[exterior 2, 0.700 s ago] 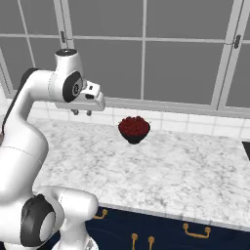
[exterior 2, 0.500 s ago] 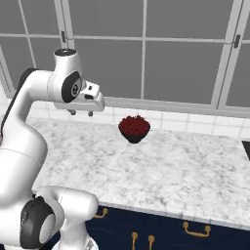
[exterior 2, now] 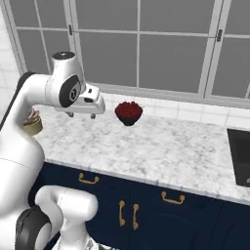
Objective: Take a straw from the drawer in front and place it inside the glass cup on the dining counter.
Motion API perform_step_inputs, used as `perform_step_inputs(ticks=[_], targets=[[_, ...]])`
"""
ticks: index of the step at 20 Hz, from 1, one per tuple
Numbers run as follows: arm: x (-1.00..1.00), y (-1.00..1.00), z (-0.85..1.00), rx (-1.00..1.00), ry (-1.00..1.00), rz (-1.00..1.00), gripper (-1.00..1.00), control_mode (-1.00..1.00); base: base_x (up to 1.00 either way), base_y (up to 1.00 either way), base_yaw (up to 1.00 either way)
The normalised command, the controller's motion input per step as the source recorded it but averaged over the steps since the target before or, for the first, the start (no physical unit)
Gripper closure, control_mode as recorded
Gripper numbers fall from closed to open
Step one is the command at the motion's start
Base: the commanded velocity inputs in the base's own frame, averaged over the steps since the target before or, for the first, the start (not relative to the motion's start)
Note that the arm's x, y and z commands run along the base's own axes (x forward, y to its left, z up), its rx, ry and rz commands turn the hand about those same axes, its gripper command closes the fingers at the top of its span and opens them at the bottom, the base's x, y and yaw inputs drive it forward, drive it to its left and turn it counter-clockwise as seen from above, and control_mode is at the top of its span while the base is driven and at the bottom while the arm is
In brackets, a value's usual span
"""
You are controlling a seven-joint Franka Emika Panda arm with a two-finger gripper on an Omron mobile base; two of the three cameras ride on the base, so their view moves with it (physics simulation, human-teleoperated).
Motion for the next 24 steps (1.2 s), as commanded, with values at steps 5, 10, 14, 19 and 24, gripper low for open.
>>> perform_step_inputs(ticks=[5,10,14,19,24], targets=[[0.0,0.0,0.0,0.0,0.0,0.0,-1.0,1.0,0.0,-0.85,0.6],[0.0,0.0,0.0,0.0,0.0,0.0,-1.0,1.0,0.0,-0.72,0.68],[0.0,0.0,0.0,0.0,0.0,0.0,-1.0,1.0,-0.04,-0.75,0.69],[0.0,0.0,0.0,0.0,0.0,0.0,-1.0,1.0,-0.13,-0.94,0.62],[0.0,0.0,0.0,0.0,0.0,0.0,-1.0,1.0,-0.06,-0.94,0.58]])
